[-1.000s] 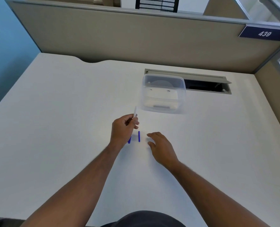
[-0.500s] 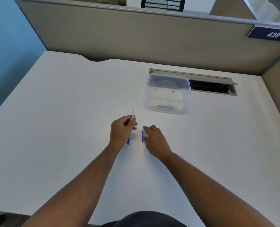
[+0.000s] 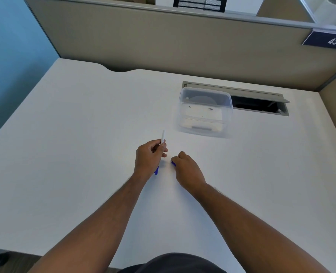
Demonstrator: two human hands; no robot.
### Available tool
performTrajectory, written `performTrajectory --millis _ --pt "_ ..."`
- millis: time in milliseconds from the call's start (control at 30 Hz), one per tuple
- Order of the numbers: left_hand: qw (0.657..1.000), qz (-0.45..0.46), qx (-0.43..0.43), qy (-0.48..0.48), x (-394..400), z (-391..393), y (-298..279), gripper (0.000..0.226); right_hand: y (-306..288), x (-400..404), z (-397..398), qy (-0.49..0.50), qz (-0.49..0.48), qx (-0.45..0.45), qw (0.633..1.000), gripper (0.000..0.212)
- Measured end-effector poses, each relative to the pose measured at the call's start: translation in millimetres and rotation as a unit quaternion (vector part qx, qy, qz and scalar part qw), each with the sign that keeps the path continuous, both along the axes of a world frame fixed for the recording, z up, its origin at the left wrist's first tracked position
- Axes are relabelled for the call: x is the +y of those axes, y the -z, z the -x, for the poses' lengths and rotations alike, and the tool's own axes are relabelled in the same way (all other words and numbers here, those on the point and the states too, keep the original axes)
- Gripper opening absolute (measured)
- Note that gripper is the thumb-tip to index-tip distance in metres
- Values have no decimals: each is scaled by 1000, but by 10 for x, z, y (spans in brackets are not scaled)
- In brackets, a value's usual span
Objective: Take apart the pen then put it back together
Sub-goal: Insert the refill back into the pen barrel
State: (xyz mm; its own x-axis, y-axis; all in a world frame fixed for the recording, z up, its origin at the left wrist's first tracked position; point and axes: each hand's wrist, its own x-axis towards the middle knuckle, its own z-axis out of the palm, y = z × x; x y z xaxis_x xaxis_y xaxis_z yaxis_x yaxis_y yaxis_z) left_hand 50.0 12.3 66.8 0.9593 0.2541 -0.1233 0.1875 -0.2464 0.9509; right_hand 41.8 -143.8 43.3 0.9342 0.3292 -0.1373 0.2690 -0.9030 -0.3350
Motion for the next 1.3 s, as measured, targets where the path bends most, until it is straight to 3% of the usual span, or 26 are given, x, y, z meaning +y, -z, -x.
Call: performTrajectory --millis 100,267,433,600,833,1300 --pt "1000 2 1 2 -13 2 7 18 9 -50 30 11 1 0 1000 27" --pt "1000 0 -8 15 -49 15 13 18 -184 -130 -52 152 -106 21 982 34" --pt "999 1 -11 48 -137 41 23 18 -662 -252 -198 275 -332 66 900 31" --pt "995 19 -8 93 -304 115 5 16 -1083 -360 -275 290 -449 58 843 23" --pt "992 16 -3 127 -482 169 -50 16 -1190 -449 -262 297 -494 57 815 16" --pt "989 -1 -2 148 -504 198 -81 18 -1074 -504 -241 305 -467 93 825 16"
